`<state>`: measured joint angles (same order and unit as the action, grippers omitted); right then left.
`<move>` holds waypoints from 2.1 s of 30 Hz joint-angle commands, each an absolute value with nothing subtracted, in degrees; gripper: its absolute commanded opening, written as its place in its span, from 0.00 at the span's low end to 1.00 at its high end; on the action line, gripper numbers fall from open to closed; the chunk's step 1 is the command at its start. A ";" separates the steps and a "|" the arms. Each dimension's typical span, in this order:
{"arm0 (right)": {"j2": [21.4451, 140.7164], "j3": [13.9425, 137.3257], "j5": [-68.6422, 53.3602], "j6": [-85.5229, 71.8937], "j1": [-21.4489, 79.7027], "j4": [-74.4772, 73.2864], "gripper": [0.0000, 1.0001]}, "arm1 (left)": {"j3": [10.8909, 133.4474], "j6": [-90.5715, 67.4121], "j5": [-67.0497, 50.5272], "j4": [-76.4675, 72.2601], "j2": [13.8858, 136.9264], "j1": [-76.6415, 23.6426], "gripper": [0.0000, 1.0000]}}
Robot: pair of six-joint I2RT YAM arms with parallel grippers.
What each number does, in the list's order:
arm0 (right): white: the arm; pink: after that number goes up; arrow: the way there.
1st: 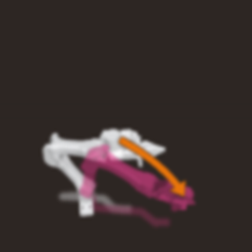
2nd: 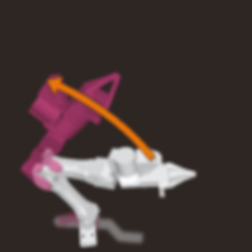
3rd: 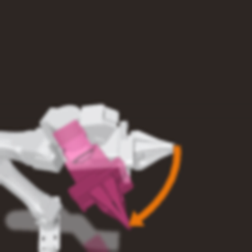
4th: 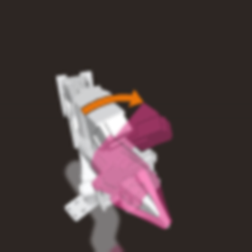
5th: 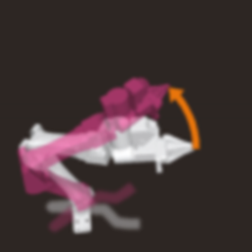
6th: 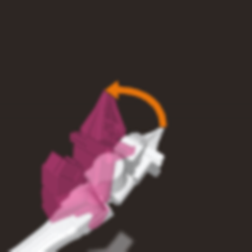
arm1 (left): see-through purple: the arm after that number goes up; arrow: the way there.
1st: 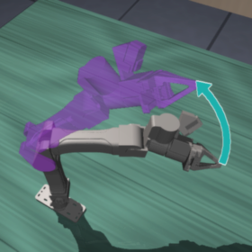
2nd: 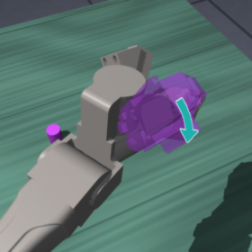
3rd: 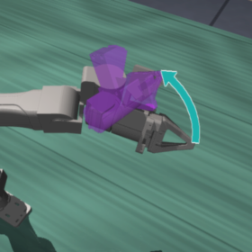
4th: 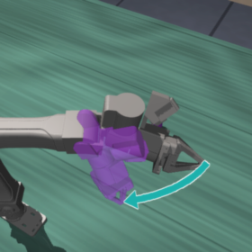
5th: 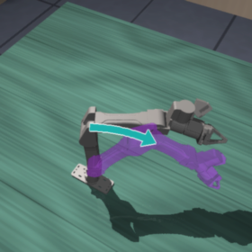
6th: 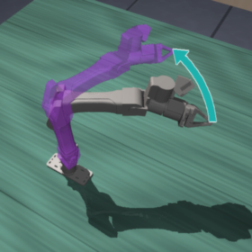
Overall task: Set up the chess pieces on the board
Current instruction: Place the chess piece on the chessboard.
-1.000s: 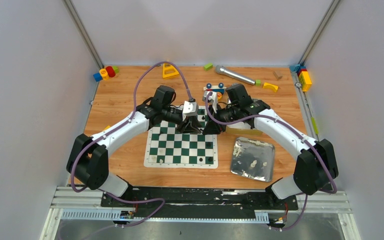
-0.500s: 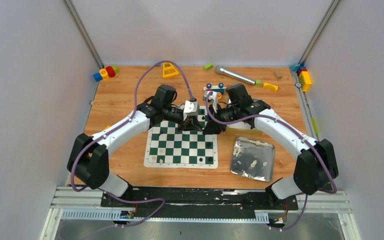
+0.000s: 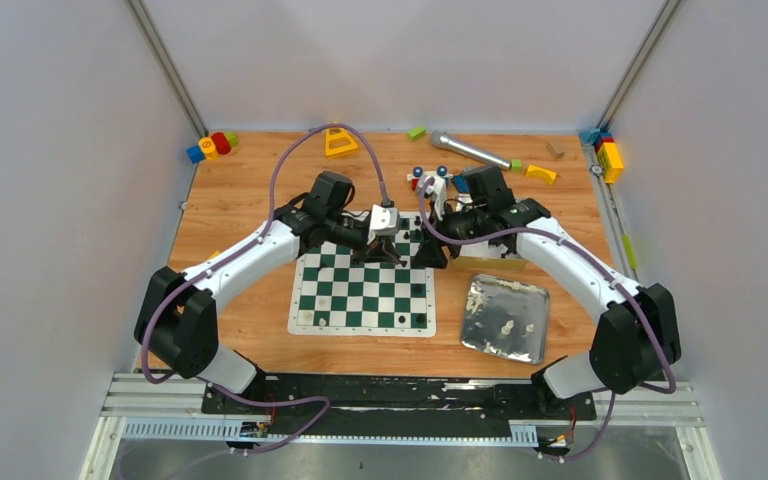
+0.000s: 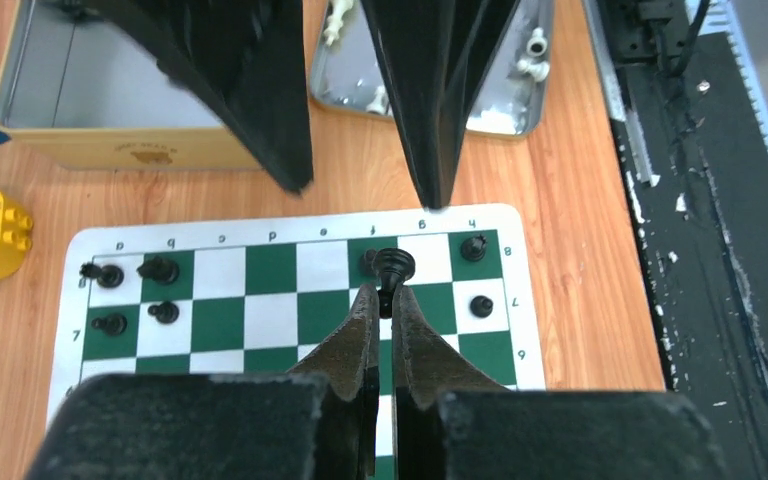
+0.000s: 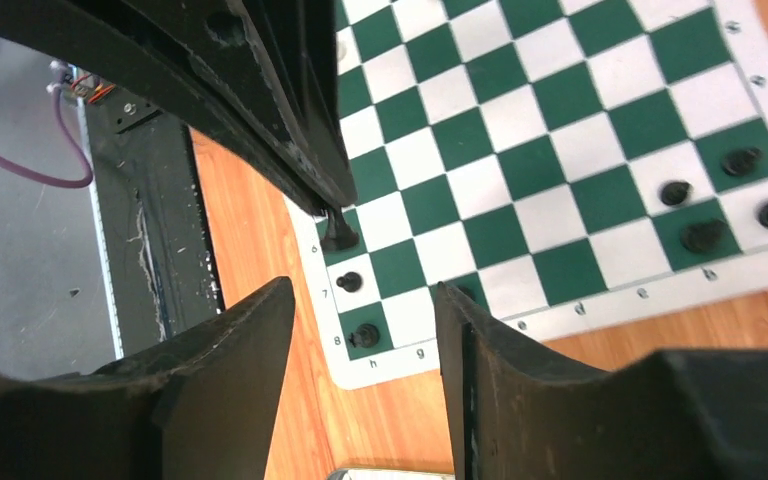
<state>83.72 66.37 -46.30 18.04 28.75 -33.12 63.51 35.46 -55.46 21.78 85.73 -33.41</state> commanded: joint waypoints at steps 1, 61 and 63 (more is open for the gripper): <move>78.11 65.33 -44.95 19.23 24.68 -33.18 0.57 | 66.75 38.25 -50.02 24.88 83.46 -33.92 0.00; 67.54 54.58 -44.54 15.73 3.38 -29.28 0.58 | 93.77 26.58 -8.11 55.80 119.90 -57.87 0.17; 67.60 54.58 -44.64 15.82 3.43 -29.42 0.58 | 94.04 26.14 -8.32 55.73 120.02 -57.90 0.22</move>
